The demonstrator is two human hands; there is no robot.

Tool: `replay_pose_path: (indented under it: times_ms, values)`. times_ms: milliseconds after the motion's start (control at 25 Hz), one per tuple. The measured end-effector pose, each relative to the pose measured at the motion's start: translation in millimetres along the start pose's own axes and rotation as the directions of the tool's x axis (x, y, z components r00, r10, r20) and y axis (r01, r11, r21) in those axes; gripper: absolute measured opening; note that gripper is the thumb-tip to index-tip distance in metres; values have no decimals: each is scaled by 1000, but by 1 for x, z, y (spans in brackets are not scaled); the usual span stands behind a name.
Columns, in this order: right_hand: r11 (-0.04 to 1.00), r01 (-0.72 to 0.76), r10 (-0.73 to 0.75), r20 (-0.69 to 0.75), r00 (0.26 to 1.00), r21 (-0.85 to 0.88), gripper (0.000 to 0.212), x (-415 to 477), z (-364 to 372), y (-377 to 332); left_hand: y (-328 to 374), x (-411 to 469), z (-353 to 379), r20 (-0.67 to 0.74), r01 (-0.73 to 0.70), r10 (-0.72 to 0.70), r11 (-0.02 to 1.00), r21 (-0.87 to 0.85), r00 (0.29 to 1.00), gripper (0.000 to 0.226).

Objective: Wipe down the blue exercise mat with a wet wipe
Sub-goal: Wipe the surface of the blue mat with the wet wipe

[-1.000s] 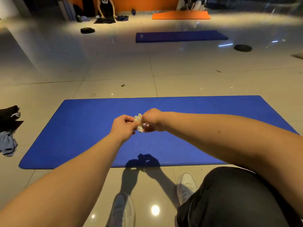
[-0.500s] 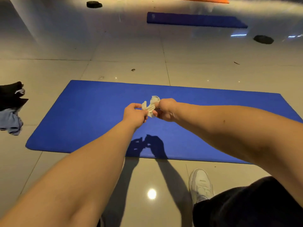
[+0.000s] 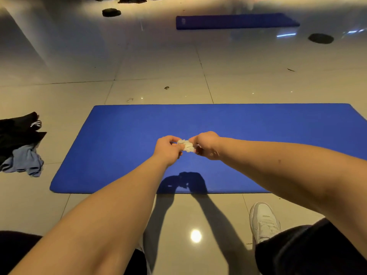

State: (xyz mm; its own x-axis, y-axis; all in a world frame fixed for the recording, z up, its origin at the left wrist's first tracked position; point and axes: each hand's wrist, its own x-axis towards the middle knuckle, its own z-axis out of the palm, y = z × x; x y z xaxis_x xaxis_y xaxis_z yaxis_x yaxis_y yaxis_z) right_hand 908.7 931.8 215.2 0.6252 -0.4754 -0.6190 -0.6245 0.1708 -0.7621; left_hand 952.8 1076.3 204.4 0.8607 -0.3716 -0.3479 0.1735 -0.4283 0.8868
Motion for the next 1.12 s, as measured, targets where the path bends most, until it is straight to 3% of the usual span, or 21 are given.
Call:
replay_pose_path:
  times_ms: [120, 200, 280, 600, 720, 760, 840, 920, 1000, 1120]
  values:
    - [987, 78, -67, 82, 994, -141, 16, -11, 0, 0, -4, 2, -5, 21, -2, 2, 1000, 9, 1000, 18]
    - [951, 145, -129, 73, 989, -273, 8, -16, -2, 1, -5, 6, -7, 36, -11, 11, 1000, 15, 999, 20]
    - [941, 176, -171, 44, 984, -288, 9, -9, -6, 5, -6, 14, -6, 51, -22, 21, 1000, 16, 998, 22]
    - [872, 147, -122, 85, 989, -467, 12, 54, -9, 30, -53, 56, 15, 34, 85, -87, 995, 44, 996, 24]
    - [792, 129, -105, 75, 992, -596, 2, 91, -2, 55, -91, 84, 26, 2, 144, -147, 975, 169, 989, 18]
    - [757, 126, -101, 75, 992, -642, 7, 102, -2, 68, -104, 92, 29, -7, 168, -171, 958, 234, 985, 18]
    - [673, 157, -135, 89, 987, -723, 10, 123, -4, 94, -125, 104, 36, -27, 212, -219, 899, 383, 975, 23]
    - [563, 276, -206, 192, 960, -779, 5, 137, -10, 120, -143, 110, 41, -43, 210, -228, 788, 579, 973, 39]
    - [476, 425, -276, 327, 904, -770, 7, 150, -17, 144, -159, 112, 46, -49, 179, -223, 612, 771, 974, 56]
    - [427, 518, -311, 417, 854, -741, 12, 159, -26, 177, -183, 112, 51, -62, 153, -247, 369, 917, 967, 82]
